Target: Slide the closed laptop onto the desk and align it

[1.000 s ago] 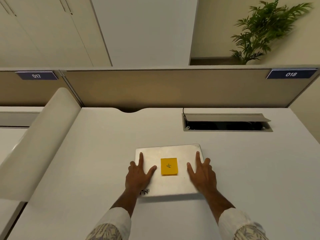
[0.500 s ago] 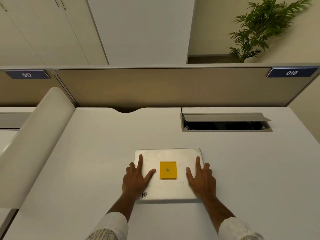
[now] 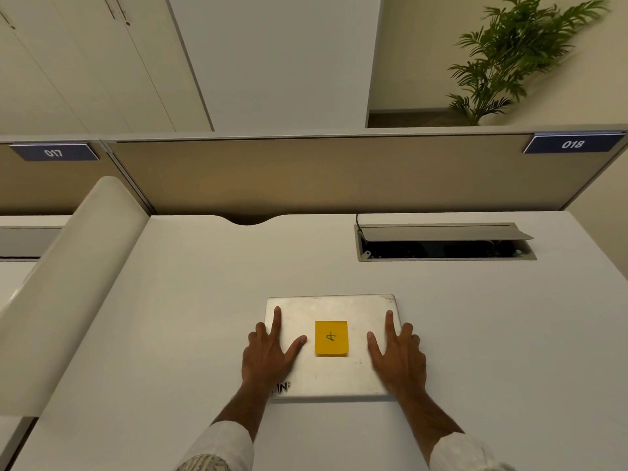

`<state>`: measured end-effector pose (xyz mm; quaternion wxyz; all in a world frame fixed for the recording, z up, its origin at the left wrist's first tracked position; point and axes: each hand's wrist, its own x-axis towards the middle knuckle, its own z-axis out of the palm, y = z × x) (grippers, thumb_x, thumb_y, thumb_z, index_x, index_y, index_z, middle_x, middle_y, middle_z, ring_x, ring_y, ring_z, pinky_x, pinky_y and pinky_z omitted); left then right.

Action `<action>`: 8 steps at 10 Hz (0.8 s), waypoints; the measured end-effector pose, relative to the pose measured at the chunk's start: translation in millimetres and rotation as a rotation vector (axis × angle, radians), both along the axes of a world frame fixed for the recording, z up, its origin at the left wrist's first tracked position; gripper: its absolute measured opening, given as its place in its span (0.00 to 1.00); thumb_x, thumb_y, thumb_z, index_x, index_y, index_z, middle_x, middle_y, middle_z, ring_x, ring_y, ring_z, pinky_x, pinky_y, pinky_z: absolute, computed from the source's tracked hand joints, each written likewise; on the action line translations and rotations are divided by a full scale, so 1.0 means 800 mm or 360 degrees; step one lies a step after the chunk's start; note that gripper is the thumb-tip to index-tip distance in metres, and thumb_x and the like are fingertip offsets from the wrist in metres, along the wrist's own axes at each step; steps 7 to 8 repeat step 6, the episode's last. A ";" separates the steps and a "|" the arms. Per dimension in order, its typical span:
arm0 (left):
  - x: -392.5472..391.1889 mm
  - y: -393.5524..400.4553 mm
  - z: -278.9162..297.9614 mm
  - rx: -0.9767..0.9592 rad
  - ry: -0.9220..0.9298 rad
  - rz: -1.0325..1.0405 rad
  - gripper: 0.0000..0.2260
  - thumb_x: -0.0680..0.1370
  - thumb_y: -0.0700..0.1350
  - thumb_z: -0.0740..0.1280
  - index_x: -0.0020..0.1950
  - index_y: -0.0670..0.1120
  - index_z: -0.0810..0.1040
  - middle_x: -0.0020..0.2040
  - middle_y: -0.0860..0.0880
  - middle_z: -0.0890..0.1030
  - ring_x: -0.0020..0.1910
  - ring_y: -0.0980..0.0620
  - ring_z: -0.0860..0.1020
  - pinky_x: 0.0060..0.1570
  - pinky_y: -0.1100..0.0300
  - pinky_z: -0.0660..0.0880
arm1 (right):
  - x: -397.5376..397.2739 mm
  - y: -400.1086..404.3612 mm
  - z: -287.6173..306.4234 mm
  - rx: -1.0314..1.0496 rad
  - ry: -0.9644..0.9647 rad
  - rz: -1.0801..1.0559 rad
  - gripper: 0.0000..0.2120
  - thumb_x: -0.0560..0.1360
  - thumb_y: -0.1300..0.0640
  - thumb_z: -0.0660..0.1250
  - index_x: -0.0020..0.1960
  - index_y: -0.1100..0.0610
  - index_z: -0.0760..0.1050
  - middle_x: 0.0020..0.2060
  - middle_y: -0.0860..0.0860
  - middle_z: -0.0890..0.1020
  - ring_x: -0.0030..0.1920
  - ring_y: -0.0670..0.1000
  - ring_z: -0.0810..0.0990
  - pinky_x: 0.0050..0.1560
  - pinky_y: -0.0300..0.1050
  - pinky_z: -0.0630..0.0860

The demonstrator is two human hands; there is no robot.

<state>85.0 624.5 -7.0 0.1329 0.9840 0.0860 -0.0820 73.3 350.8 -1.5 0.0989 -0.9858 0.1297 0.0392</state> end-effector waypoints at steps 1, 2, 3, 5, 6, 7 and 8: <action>0.000 0.000 0.001 0.0027 0.0024 0.0008 0.44 0.72 0.78 0.47 0.82 0.58 0.42 0.61 0.47 0.69 0.58 0.47 0.72 0.47 0.54 0.75 | 0.001 -0.001 0.000 -0.0017 -0.0013 0.0004 0.35 0.78 0.33 0.49 0.79 0.50 0.54 0.60 0.57 0.72 0.54 0.55 0.75 0.48 0.51 0.79; -0.002 0.001 0.002 0.0050 0.0013 0.0011 0.44 0.72 0.79 0.46 0.82 0.58 0.43 0.62 0.47 0.69 0.58 0.46 0.72 0.49 0.54 0.74 | 0.004 -0.002 -0.001 -0.0040 -0.0046 0.0030 0.35 0.78 0.34 0.48 0.78 0.53 0.58 0.63 0.58 0.72 0.56 0.56 0.74 0.53 0.53 0.77; -0.004 -0.001 0.005 0.0109 0.0016 0.0013 0.45 0.71 0.79 0.46 0.83 0.56 0.44 0.64 0.47 0.68 0.60 0.47 0.70 0.55 0.52 0.73 | 0.006 0.000 0.004 -0.0020 0.0017 0.0069 0.39 0.77 0.33 0.40 0.79 0.56 0.56 0.75 0.62 0.64 0.70 0.60 0.68 0.69 0.56 0.70; 0.000 -0.005 0.023 0.0126 -0.0030 -0.0019 0.45 0.75 0.75 0.43 0.83 0.47 0.45 0.81 0.41 0.57 0.77 0.41 0.60 0.74 0.48 0.61 | 0.010 0.012 0.018 0.0139 0.0014 0.0225 0.48 0.69 0.30 0.22 0.80 0.57 0.40 0.81 0.57 0.42 0.81 0.58 0.44 0.81 0.54 0.47; 0.003 -0.018 0.023 0.0072 -0.0121 -0.0200 0.42 0.76 0.69 0.34 0.82 0.45 0.41 0.83 0.44 0.39 0.83 0.43 0.44 0.80 0.49 0.40 | 0.012 0.024 0.021 0.0158 0.0015 0.0350 0.47 0.67 0.32 0.18 0.80 0.55 0.36 0.80 0.53 0.36 0.81 0.54 0.40 0.81 0.52 0.45; 0.003 -0.018 0.023 0.0072 -0.0121 -0.0200 0.42 0.76 0.69 0.34 0.82 0.45 0.41 0.83 0.44 0.39 0.83 0.43 0.44 0.80 0.49 0.40 | 0.012 0.024 0.021 0.0158 0.0015 0.0350 0.47 0.67 0.32 0.18 0.80 0.55 0.36 0.80 0.53 0.36 0.81 0.54 0.40 0.81 0.52 0.45; 0.003 -0.018 0.023 0.0072 -0.0121 -0.0200 0.42 0.76 0.69 0.34 0.82 0.45 0.41 0.83 0.44 0.39 0.83 0.43 0.44 0.80 0.49 0.40 | 0.012 0.024 0.021 0.0158 0.0015 0.0350 0.47 0.67 0.32 0.18 0.80 0.55 0.36 0.80 0.53 0.36 0.81 0.54 0.40 0.81 0.52 0.45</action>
